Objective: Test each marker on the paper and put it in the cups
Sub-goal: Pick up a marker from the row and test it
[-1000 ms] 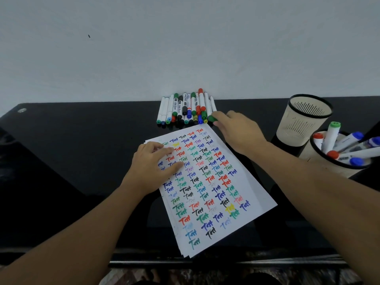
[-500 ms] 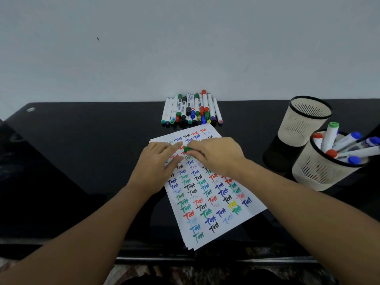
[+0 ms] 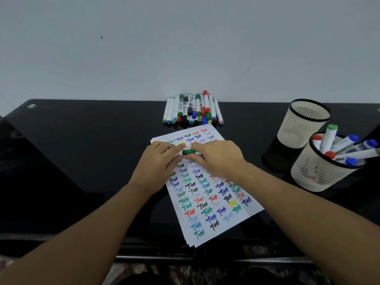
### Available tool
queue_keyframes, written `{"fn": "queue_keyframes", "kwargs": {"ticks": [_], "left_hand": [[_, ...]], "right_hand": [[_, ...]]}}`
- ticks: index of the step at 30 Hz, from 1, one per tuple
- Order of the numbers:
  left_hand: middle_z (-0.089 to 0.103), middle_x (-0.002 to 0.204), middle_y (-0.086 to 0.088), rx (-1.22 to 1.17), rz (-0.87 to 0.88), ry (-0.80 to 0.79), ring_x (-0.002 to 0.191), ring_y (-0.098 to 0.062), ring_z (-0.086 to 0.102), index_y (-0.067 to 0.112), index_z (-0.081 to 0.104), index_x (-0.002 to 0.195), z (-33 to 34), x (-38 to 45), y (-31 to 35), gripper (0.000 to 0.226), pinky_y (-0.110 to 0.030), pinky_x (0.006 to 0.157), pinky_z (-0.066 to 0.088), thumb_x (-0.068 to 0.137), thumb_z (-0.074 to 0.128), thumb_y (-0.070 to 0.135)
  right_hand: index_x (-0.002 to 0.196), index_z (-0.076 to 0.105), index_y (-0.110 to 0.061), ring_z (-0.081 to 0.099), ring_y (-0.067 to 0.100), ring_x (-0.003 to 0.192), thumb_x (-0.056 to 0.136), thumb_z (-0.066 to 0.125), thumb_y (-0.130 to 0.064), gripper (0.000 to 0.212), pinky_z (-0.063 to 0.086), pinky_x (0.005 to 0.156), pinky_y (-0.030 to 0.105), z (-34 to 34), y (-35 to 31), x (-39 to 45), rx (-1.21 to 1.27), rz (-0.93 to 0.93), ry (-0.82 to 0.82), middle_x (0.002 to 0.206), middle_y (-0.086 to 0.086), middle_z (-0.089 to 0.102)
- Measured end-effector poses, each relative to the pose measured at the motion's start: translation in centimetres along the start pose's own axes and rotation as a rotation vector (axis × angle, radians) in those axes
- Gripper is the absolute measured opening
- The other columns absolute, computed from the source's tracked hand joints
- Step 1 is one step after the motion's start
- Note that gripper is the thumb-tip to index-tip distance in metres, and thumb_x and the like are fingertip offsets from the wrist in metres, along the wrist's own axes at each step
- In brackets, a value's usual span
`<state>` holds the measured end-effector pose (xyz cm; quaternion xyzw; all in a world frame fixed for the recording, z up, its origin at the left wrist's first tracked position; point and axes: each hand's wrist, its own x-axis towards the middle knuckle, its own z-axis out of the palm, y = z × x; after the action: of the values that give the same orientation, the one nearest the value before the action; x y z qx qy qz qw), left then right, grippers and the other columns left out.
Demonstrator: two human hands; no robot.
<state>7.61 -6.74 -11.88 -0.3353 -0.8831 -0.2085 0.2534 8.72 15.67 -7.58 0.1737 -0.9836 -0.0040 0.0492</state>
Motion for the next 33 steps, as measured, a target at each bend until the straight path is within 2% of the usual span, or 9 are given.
{"fn": "queue_keyframes", "kwargs": {"ticks": [7,11,16,19,22,25,28,31,33], "left_hand": [[0.068,0.113,0.0,-0.024,-0.036,-0.057,0.106,-0.02,0.057,0.015,0.069,0.124,-0.2,0.1,0.1,0.029,-0.042,0.087,0.05,0.103,0.055,0.03],[0.066,0.117,0.002,-0.058,-0.148,-0.102,0.113,-0.017,0.054,0.015,0.068,0.121,-0.2,0.2,0.1,0.026,-0.04,0.095,0.049,0.101,0.059,0.028],[0.064,0.119,0.004,-0.071,-0.25,-0.168,0.115,-0.019,0.052,0.017,0.068,0.124,-0.1,0.2,-0.2,0.031,-0.04,0.097,0.048,0.098,0.064,0.033],[0.058,0.133,0.002,-0.12,-0.332,-0.204,0.123,-0.018,0.047,0.022,0.055,0.143,-0.6,0.3,0.4,0.051,-0.044,0.104,0.045,0.098,0.062,0.045],[0.04,0.156,0.0,-0.119,-0.368,-0.326,0.141,-0.021,0.034,0.039,0.025,0.159,-1.5,0.9,1.0,0.076,-0.046,0.117,0.032,0.093,0.053,0.066],[0.004,0.171,0.0,-0.049,-0.403,-0.528,0.156,-0.025,0.004,0.057,-0.005,0.155,-2.4,1.2,1.5,0.089,-0.051,0.124,0.009,0.083,0.039,0.085],[-0.014,0.169,0.005,-0.008,-0.338,-0.657,0.156,-0.024,-0.011,0.065,-0.012,0.149,-2.4,-0.3,2.0,0.086,-0.05,0.125,0.001,0.081,0.031,0.092],[-0.018,0.168,0.008,0.06,-0.28,-0.692,0.156,-0.021,-0.014,0.067,-0.008,0.148,-2.1,-1.9,2.2,0.081,-0.048,0.126,-0.002,0.078,0.015,0.098],[-0.014,0.169,0.008,0.077,-0.288,-0.677,0.156,-0.02,-0.012,0.065,0.0,0.15,-2.0,-2.0,2.2,0.081,-0.047,0.126,-0.002,0.076,0.01,0.099]], "right_hand": [[0.129,0.049,-0.031,0.06,0.014,0.077,0.105,0.034,-0.066,0.045,0.039,0.053,0.032,-0.3,-0.2,-0.6,0.066,0.018,-0.022,0.091,-0.007,0.065],[0.143,0.03,-0.031,0.055,0.016,0.074,0.106,0.044,-0.024,0.04,0.041,0.058,0.036,-1.1,0.6,-1.7,0.349,0.101,-0.043,0.095,-0.004,0.055],[0.118,0.069,-0.029,0.062,0.013,0.112,0.108,0.04,-0.013,0.035,0.055,0.093,0.035,-1.7,2.3,-3.5,0.675,0.286,-0.015,0.131,-0.004,0.062],[0.126,0.069,-0.032,0.062,0.002,0.109,0.106,0.041,-0.008,0.042,0.053,0.084,0.022,-1.9,2.6,-4.8,1.019,0.426,0.026,0.131,-0.01,0.064],[0.119,0.061,-0.045,0.065,0.012,0.114,0.1,0.052,0.005,0.055,0.062,0.088,0.036,-1.7,2.8,-6.5,1.071,0.408,0.047,0.127,-0.006,0.064],[0.107,0.055,-0.045,0.071,0.014,0.103,0.1,0.063,-0.005,0.041,0.062,0.086,0.044,-1.0,3.1,-8.2,1.051,0.407,0.114,0.113,-0.002,0.068],[0.109,0.056,-0.033,0.069,0.005,0.077,0.109,0.054,-0.028,0.005,0.06,0.081,0.036,-1.0,2.9,-9.9,1.097,0.421,0.247,0.092,-0.006,0.068],[0.108,0.064,-0.038,0.06,-0.002,0.066,0.107,0.048,-0.048,0.019,0.05,0.068,0.017,-1.2,2.4,-11.0,1.132,0.462,0.326,0.068,-0.017,0.064],[0.106,0.069,-0.038,0.062,-0.001,0.071,0.105,0.053,-0.048,0.019,0.053,0.072,0.024,-0.8,2.4,-11.5,1.105,0.506,0.349,0.074,-0.015,0.068]]}}
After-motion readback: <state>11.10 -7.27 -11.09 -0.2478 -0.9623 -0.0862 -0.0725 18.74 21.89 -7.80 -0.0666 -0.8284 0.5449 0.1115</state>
